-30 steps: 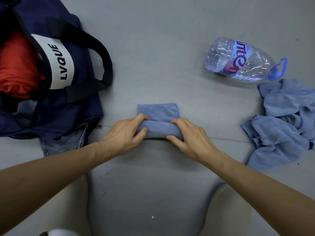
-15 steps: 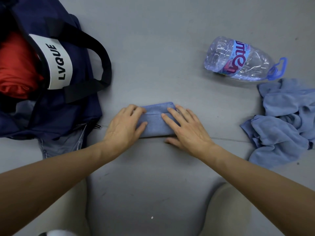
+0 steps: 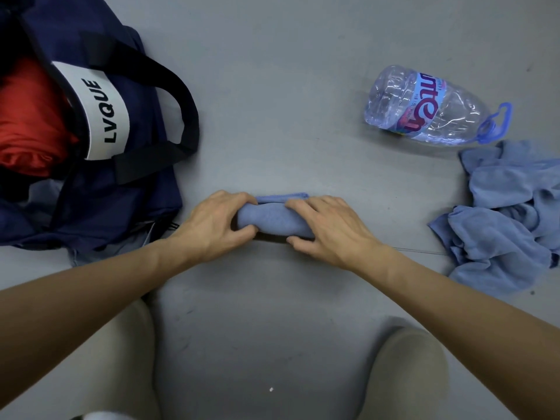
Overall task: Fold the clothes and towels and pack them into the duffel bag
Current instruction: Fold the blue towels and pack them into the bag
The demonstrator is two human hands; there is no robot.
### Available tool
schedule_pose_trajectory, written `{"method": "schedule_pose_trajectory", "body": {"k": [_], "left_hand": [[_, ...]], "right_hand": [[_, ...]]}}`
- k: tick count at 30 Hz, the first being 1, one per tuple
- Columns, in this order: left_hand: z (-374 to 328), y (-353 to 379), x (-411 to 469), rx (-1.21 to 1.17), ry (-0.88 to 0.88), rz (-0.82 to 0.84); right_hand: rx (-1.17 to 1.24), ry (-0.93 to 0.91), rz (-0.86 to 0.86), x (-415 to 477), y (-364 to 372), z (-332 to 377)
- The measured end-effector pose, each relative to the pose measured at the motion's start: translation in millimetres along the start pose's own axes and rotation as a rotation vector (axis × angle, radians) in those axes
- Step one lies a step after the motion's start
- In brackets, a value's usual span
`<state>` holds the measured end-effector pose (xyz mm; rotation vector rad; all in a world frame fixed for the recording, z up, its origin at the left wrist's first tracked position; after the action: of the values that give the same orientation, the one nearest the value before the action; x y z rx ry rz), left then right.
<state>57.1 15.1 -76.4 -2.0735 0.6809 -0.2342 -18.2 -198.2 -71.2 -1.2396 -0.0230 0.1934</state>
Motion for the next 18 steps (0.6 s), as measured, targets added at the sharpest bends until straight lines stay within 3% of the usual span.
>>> {"method": "schedule_pose_trajectory", "body": {"k": [4,7,9,12,14,18], "left_hand": [[-6,-3,11,-0.068,-0.153,0.067],[-1,-4,12,-0.083,-0.469,-0.146],[-2,2,8,-0.143,-0.704,-0.161],[-22,18,4,-0.626,-0.974,-0.052],[-36,20,5,-0.846,-1.042,-0.081],[-46,-5,11,-0.941,-0.985,-0.112]], "right_hand": [[-0.013,0.000,-0.026,12,-2,9],[0.154,0.217,0.109,21,-4,8],[0.375,0.414,0.182,21,-1,6],[0.770,0.614,0.149,20,7,12],[0.963,0.705,0.128,17,6,17],[1.145,0.738,0.055,20,-11,24]]}}
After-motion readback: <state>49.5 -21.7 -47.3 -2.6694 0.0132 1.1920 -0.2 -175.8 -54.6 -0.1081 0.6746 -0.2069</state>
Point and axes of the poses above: each hand's wrist, its own x-axis towards the middle knuckle, its own y-axis out of the palm, z = x × y, the point moved 3 cm from there along x, towards the middle knuckle, and after that the axes turned 13 degrees about -z, right-handed, at the moved point
